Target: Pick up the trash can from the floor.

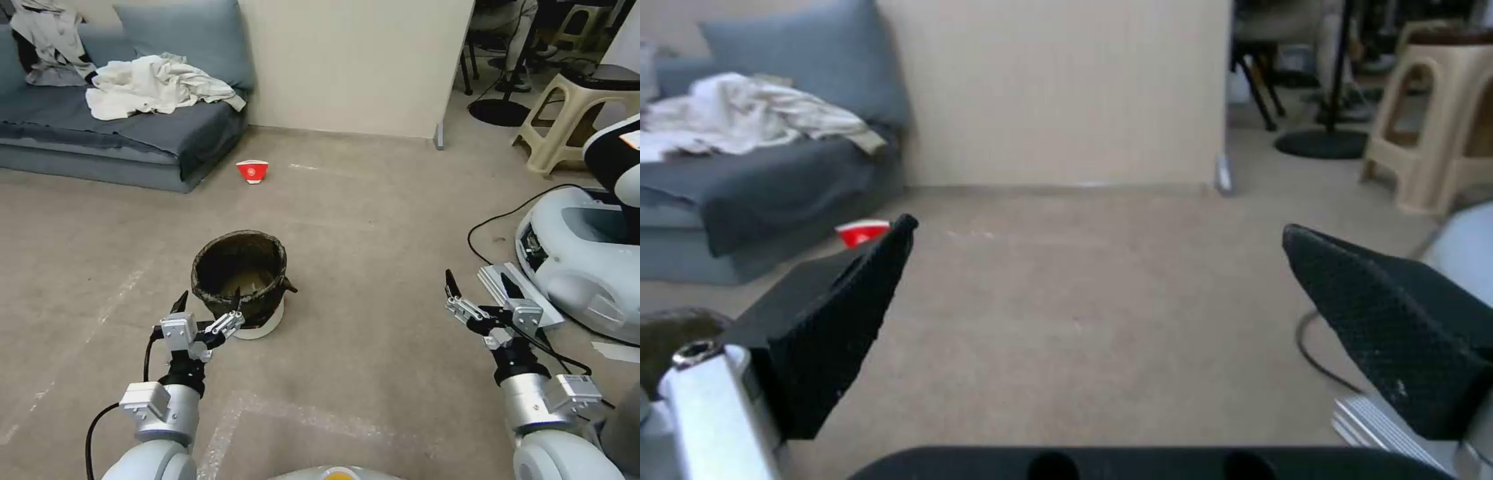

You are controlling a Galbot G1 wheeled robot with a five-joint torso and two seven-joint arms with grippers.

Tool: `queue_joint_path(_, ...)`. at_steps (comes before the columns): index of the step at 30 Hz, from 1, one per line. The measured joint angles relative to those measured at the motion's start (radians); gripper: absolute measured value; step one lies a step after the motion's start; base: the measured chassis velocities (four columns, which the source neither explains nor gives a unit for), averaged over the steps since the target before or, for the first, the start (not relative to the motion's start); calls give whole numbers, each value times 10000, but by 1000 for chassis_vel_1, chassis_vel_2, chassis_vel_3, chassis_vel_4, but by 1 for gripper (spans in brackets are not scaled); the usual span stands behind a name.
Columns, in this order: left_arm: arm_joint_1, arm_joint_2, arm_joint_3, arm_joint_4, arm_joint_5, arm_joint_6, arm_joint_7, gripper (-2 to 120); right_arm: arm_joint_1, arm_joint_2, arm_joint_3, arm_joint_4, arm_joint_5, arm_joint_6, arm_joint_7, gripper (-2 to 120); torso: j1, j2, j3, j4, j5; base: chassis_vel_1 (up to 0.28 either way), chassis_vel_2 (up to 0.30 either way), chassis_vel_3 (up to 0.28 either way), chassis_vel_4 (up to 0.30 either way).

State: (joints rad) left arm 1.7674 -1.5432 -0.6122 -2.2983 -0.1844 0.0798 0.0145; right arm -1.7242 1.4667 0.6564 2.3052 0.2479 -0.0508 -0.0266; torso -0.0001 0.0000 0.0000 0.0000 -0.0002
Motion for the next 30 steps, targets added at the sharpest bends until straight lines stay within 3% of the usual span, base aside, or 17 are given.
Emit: queue_joint_path(30, 9, -47, -14, 44, 148, -27, -153, 100, 87, -91, -63, -232, 206, 407, -149, 100, 1, 0, 0, 0, 1, 43, 41, 40, 39)
